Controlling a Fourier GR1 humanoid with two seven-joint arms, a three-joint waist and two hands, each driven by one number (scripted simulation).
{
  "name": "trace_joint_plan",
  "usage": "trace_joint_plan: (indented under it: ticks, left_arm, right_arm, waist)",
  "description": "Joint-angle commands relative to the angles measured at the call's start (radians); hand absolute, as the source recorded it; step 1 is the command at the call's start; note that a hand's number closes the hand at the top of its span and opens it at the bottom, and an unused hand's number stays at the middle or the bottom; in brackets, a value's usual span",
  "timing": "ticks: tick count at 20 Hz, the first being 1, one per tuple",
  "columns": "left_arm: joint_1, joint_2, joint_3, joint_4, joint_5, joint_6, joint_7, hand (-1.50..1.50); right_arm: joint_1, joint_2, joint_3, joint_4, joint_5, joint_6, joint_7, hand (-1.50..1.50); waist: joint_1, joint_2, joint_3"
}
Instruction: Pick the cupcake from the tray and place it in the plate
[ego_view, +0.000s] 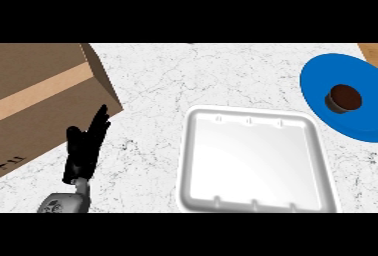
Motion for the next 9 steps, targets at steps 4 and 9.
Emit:
trace_joint_plan:
  ticks: [4,9]
  left_arm:
    - [0.016,-0.006,-0.002,0.027,-0.009,0.001,-0.043,0.0]
    - [0.01,0.014,0.001,-0.017,0.003,-0.019,0.007,0.0]
  right_arm:
    - [0.043,-0.025,-0.028,0.009,-0.021,-0.029,0.003,-1.5]
    - [0.042,-0.003,-0.015,0.0,-0.004,-0.089,0.009,-1.5]
  waist:
    - [-0.001,0.003,0.001]
    - [0.014,0.002,0.002]
